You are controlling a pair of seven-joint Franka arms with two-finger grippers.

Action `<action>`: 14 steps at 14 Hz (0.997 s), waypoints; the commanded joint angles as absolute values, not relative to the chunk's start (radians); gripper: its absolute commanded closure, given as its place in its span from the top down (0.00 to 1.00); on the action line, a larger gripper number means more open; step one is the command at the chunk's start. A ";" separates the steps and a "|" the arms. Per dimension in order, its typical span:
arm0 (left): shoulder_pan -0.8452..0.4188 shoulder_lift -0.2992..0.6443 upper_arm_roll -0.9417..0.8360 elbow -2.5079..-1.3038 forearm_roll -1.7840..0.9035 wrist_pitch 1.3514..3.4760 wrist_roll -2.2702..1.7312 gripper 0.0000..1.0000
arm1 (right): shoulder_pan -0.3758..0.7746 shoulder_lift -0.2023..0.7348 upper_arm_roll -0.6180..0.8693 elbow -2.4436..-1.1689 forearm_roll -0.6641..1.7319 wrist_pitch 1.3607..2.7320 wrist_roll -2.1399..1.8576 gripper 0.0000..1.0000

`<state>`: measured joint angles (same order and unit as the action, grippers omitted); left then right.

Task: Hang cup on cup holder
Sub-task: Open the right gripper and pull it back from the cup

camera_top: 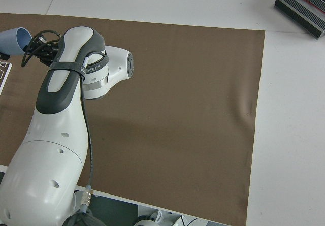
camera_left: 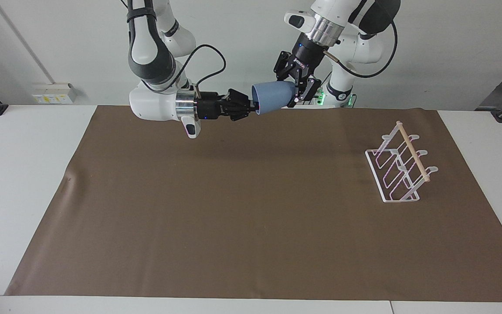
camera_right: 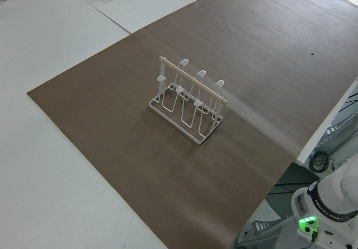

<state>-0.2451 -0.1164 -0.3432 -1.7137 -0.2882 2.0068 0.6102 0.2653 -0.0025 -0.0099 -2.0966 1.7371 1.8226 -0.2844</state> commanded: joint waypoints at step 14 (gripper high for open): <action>-0.270 -0.138 -0.345 -1.743 -0.295 2.017 0.563 0.00 | 0.200 0.008 -0.008 -2.031 1.398 1.905 -0.288 1.00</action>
